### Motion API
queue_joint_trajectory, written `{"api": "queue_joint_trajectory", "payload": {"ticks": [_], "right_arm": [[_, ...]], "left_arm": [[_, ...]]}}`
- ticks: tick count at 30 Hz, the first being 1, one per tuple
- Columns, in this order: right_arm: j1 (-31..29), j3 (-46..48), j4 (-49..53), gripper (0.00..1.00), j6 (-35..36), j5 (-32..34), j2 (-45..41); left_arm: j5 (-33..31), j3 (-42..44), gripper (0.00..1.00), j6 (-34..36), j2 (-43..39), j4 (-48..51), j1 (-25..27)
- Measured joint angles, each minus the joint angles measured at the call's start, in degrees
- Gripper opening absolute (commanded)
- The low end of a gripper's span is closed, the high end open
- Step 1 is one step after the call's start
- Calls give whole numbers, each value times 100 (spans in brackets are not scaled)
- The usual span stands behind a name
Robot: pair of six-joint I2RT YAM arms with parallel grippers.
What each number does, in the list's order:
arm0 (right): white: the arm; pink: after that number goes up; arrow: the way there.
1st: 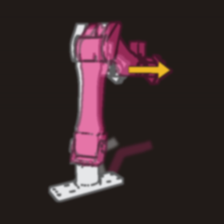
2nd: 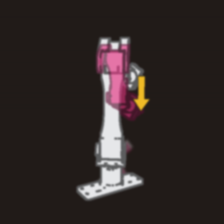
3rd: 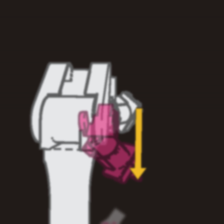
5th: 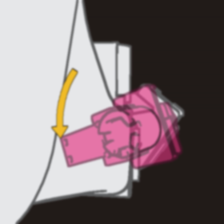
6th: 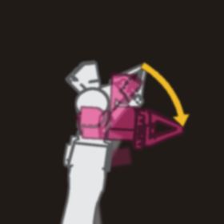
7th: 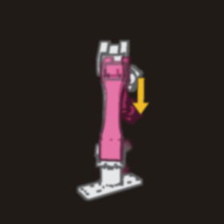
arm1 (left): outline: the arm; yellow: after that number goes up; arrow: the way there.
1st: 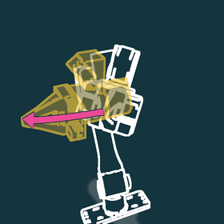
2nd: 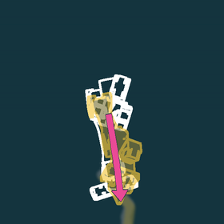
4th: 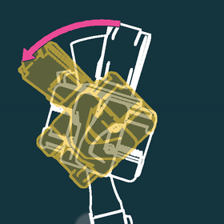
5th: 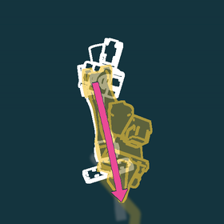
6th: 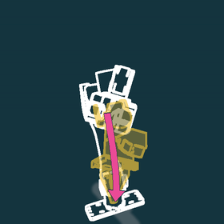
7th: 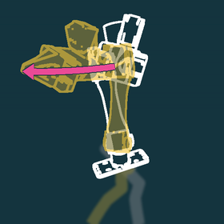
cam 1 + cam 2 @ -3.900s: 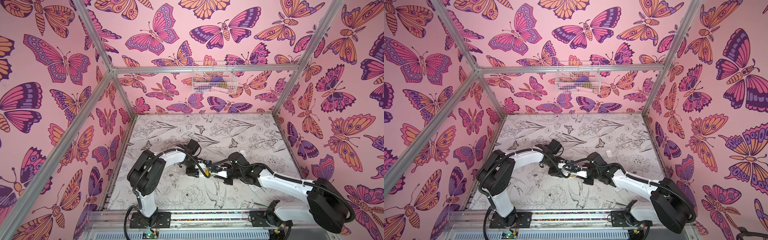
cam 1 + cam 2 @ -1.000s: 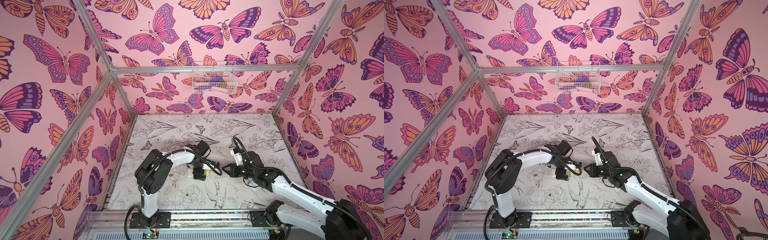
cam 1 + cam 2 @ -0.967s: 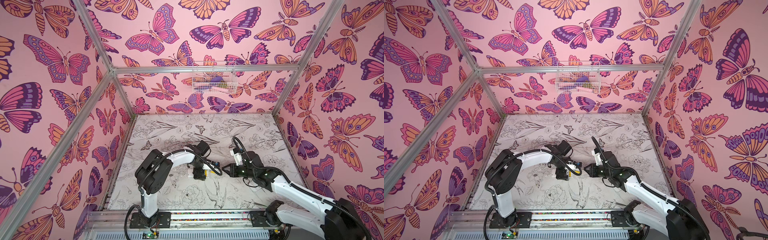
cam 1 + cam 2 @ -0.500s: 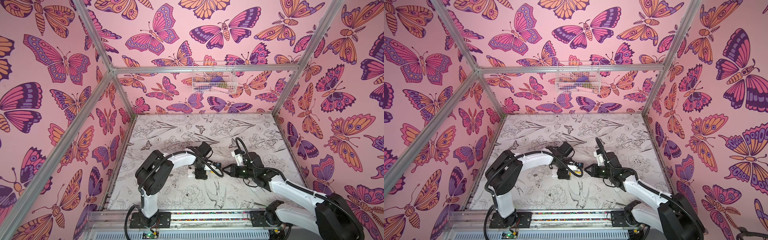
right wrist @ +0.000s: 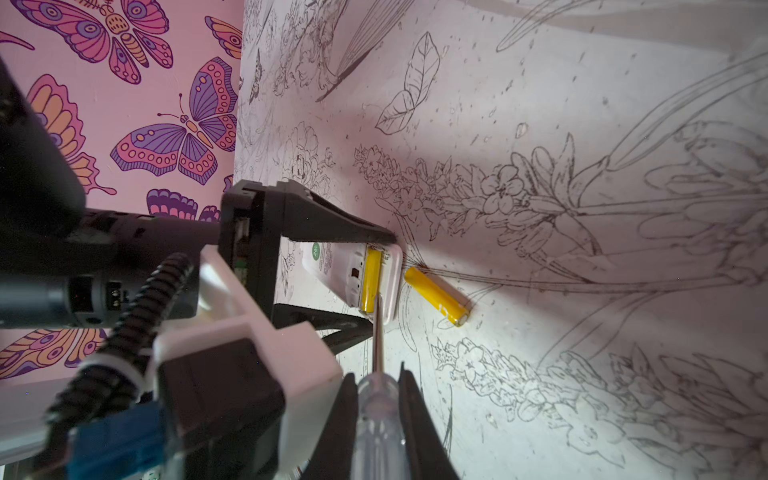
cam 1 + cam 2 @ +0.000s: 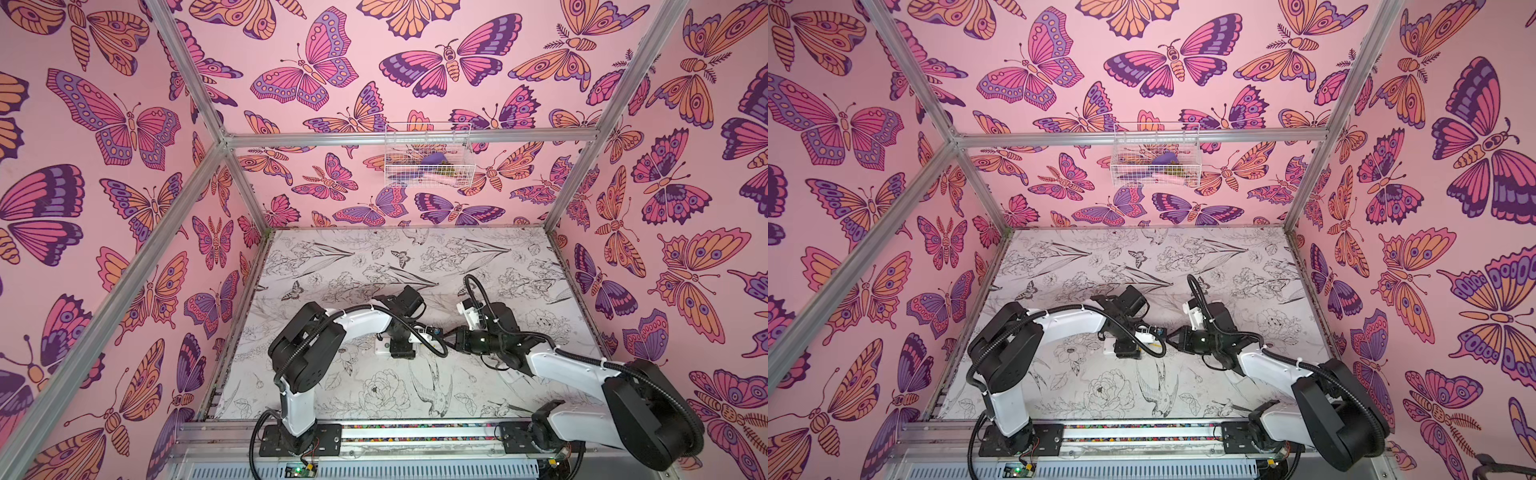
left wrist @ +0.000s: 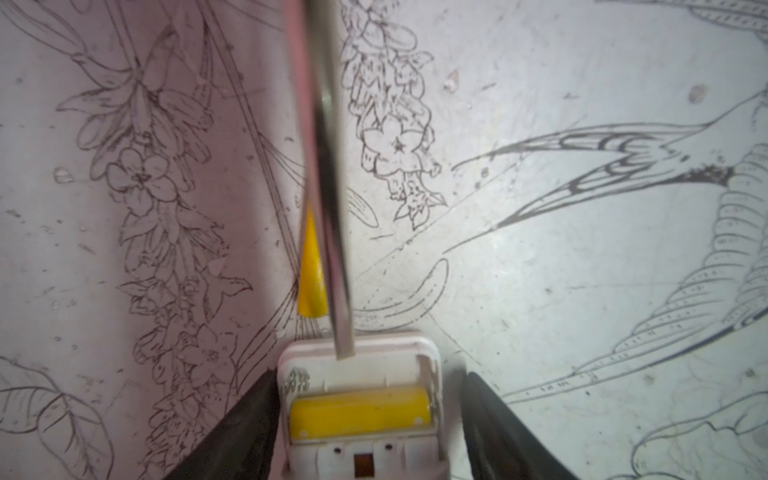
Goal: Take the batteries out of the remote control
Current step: 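Push the screwdriver tip into the compartment beside the second battery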
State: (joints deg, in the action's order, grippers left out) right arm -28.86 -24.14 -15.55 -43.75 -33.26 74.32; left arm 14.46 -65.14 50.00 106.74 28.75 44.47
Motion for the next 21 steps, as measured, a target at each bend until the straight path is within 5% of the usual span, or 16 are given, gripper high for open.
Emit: {"api": "queue_joint_trajectory", "payload": {"ticks": [21], "right_arm": [[4, 122, -566, 0, -254, -42, 190]], "left_arm": [[-151, 140, 54, -114, -101, -286, 46]]}}
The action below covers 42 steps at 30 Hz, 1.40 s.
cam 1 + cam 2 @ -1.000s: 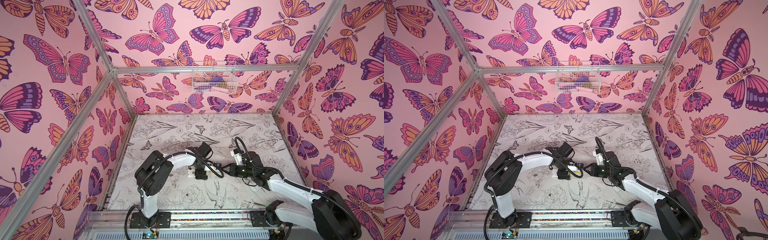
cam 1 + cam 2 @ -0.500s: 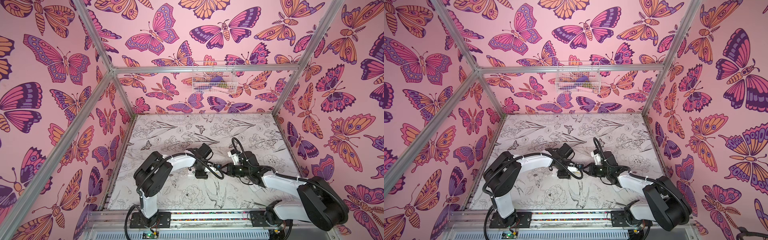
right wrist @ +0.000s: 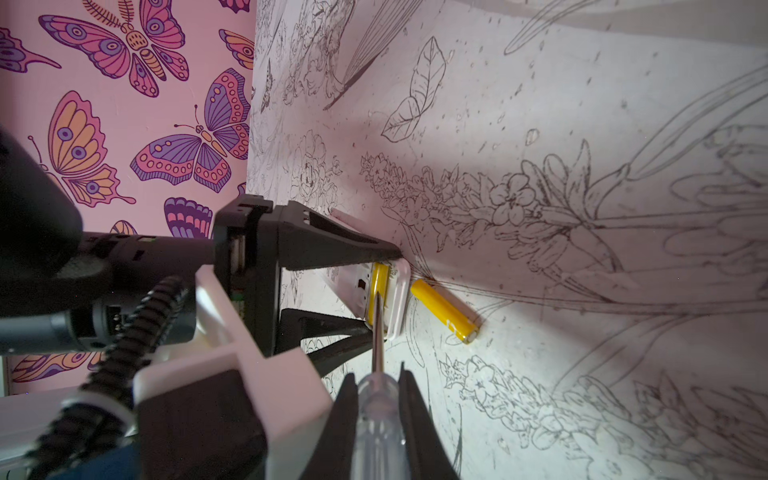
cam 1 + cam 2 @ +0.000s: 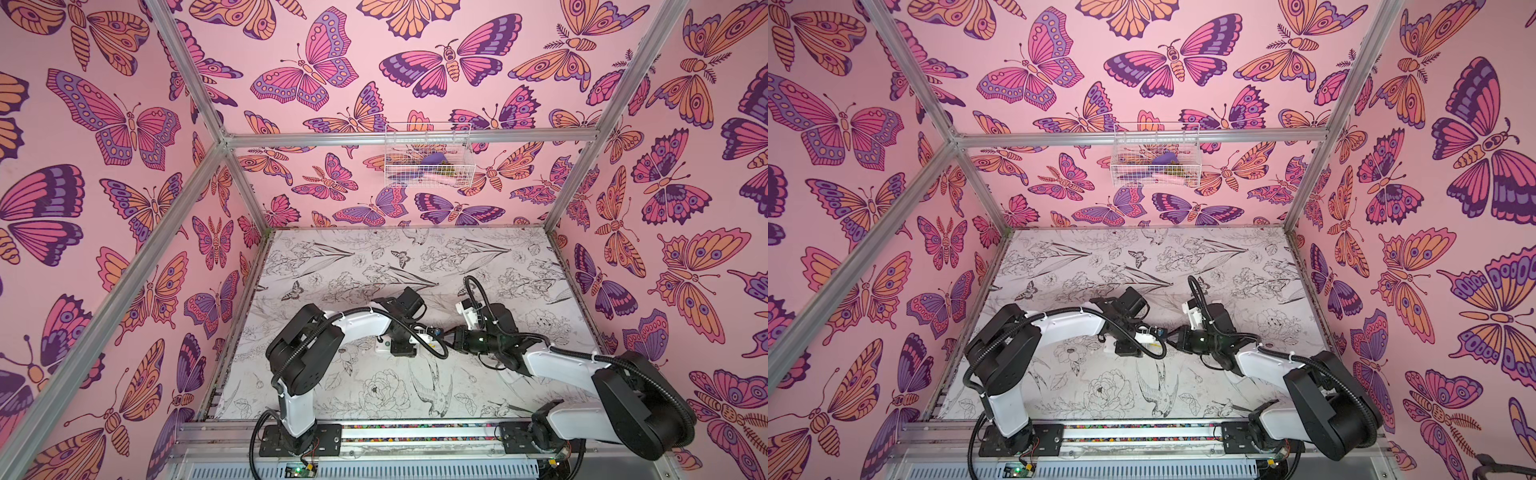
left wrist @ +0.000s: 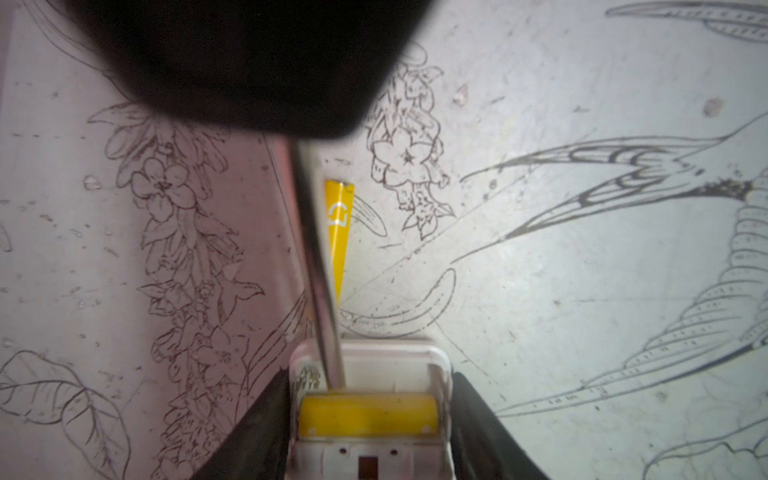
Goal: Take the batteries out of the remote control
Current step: 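Push the screwdriver tip into the compartment beside the second battery, then lever the second yellow battery out with the screwdriver tip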
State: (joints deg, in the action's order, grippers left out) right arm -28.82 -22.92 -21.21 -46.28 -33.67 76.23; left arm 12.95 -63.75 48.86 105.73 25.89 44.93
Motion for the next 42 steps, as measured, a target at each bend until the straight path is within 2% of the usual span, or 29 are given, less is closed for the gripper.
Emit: {"api": "queue_joint_trajectory", "payload": {"ticks": [6, 16, 36, 42], "right_arm": [[136, 0, 2, 0, -28, 2, -92], [282, -203, -109, 0, -173, -286, -46], [286, -549, -1215, 0, -678, -704, 1543], [286, -555, -1366, 0, -793, -699, 1744]], "left_arm": [[-149, -17, 54, -101, 0, -105, -42], [-382, -20, 53, -332, -22, -195, -533], [-345, -319, 52, -439, 212, -98, -629], [-339, -345, 50, -439, 232, -66, -629]]}}
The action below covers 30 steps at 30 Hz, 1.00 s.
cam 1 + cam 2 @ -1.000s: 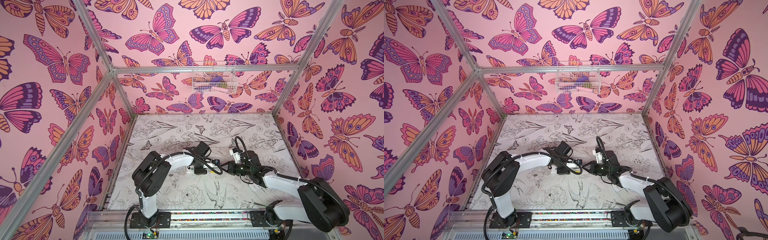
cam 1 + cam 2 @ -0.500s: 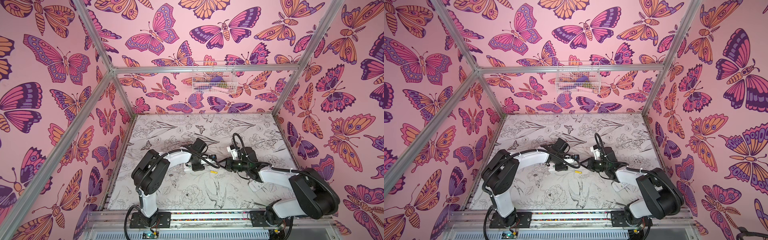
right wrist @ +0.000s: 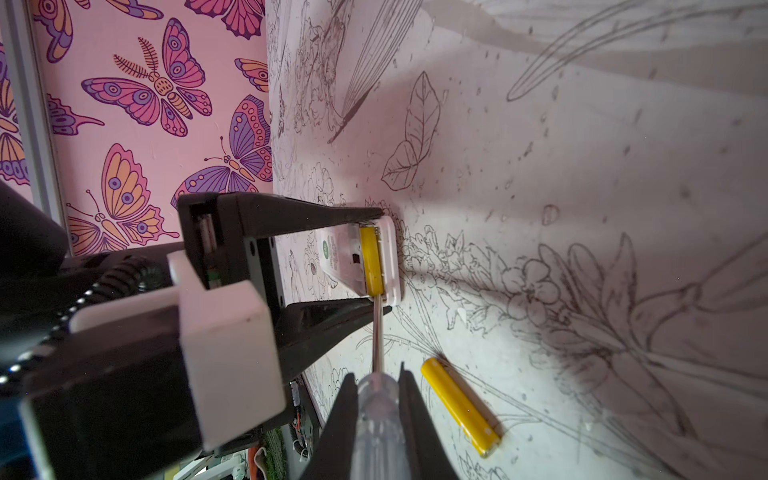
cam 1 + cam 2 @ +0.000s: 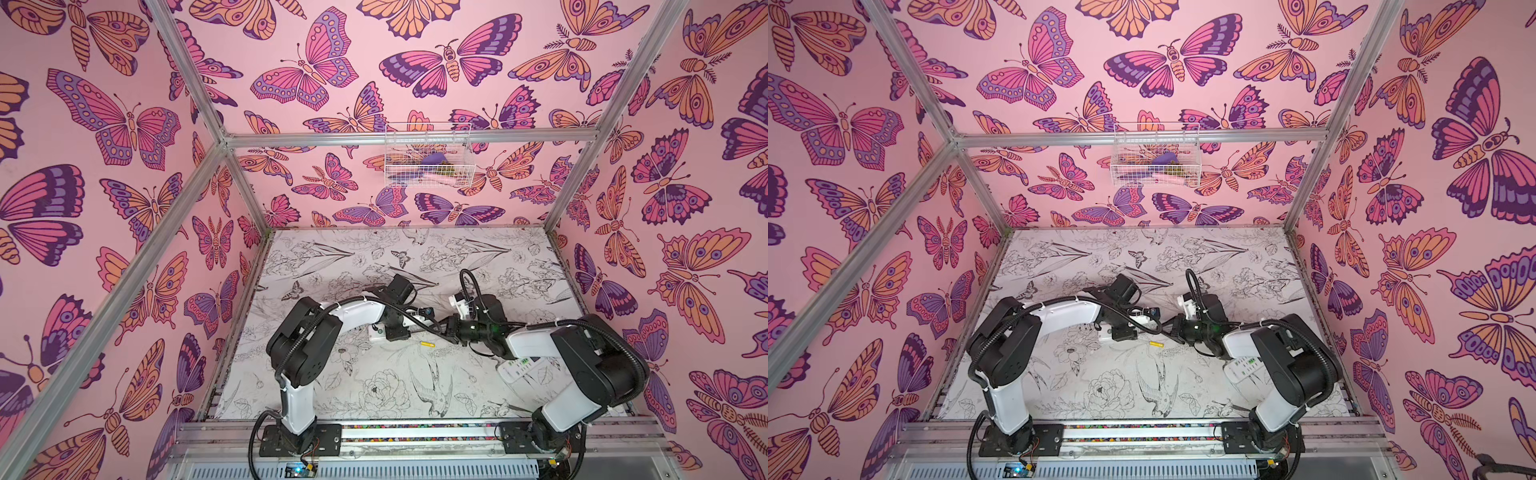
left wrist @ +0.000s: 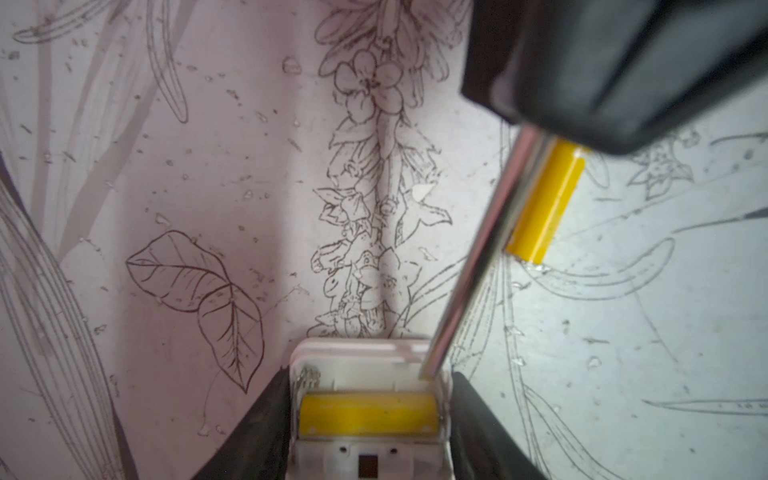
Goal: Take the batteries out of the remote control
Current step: 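Lever the second yellow battery out with the screwdriver tip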
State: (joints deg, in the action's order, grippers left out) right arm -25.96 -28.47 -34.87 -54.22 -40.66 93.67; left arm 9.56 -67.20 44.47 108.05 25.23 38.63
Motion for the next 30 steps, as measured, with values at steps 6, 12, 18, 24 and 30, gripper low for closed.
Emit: {"api": "queue_joint_trajectory", "payload": {"ticks": [6, 12, 18, 24, 30], "right_arm": [[0, -4, -111, 0, -55, 42, 59], [0, -4, -216, 0, -133, 55, 184], [-11, -4, -376, 0, -201, 50, 282], [-101, -15, -501, 0, -262, 46, 402], [-153, -42, -514, 0, -280, 24, 481]], "left_arm": [[2, -26, 49, 0, 13, 28, 0], [4, -33, 48, 0, 20, 37, 0], [7, -33, 48, 0, 20, 37, 0], [7, -33, 48, 0, 20, 37, 0], [7, -35, 48, 0, 20, 39, 0]]}}
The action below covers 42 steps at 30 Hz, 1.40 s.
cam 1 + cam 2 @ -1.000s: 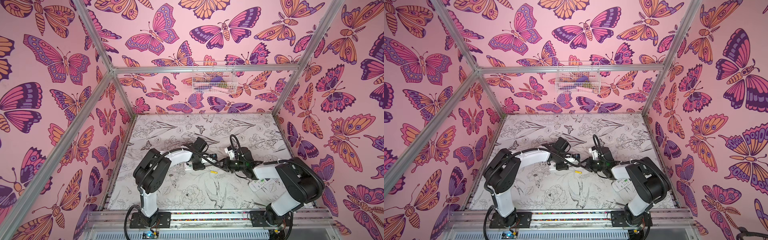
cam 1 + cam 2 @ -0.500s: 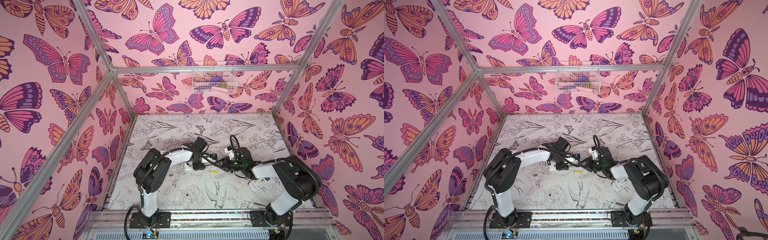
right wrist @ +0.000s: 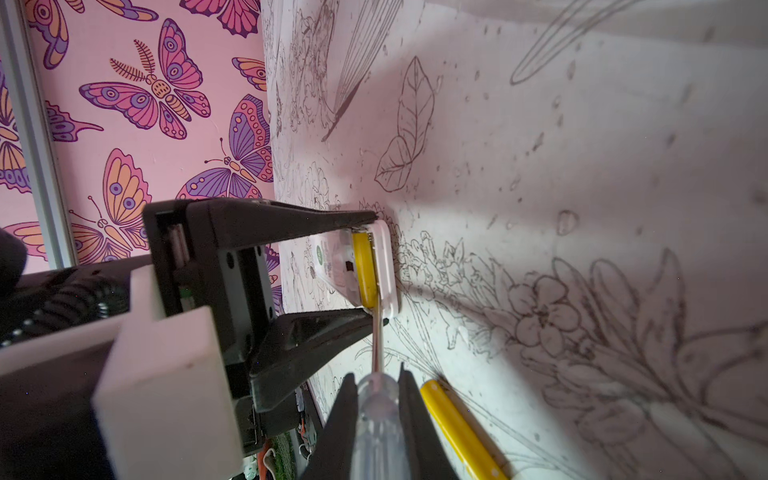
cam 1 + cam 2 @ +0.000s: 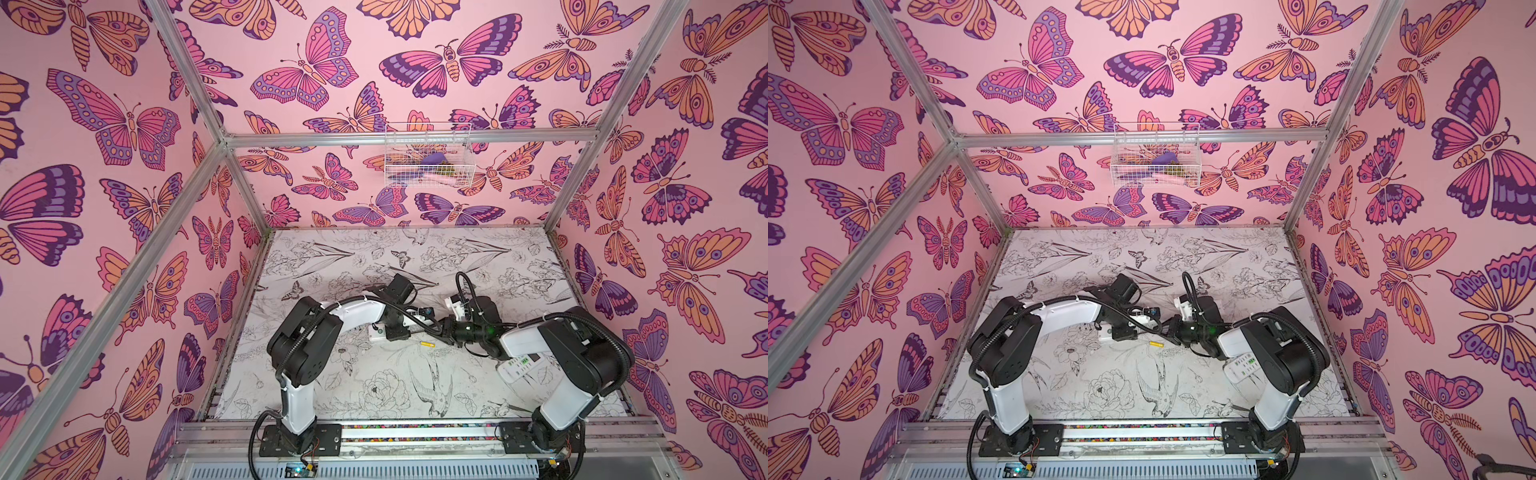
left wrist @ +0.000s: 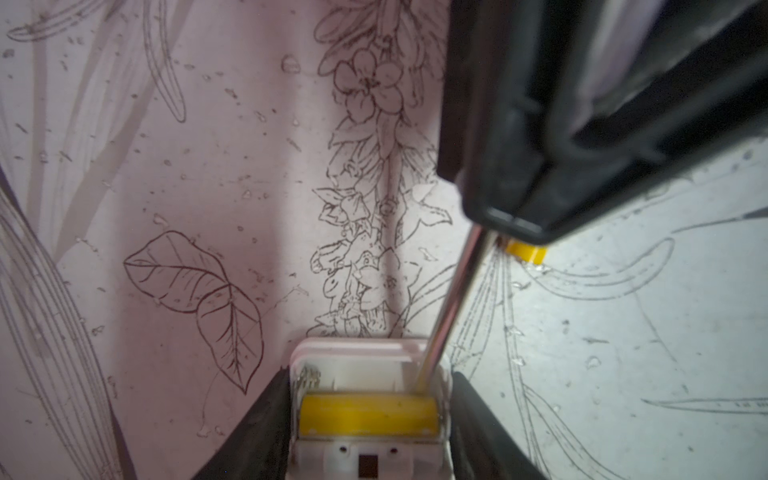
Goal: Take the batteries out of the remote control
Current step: 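Lever the second yellow battery out with the screwdriver tip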
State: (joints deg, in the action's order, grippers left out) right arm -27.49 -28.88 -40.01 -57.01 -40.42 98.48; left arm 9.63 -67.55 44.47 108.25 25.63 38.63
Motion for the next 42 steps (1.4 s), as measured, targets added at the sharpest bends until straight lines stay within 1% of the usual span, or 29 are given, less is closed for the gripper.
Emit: {"api": "queue_joint_trajectory", "payload": {"ticks": [23, 34, 42], "right_arm": [[-4, -33, 39, 0, -2, -15, 4], [-4, -33, -249, 0, -162, -39, 186], [-4, -31, -245, 0, -164, -35, 175]], "left_arm": [[17, -15, 48, 0, 11, 17, 7], [24, -15, 48, -2, 11, 17, 7], [24, -15, 48, -2, 11, 15, 17]]}}
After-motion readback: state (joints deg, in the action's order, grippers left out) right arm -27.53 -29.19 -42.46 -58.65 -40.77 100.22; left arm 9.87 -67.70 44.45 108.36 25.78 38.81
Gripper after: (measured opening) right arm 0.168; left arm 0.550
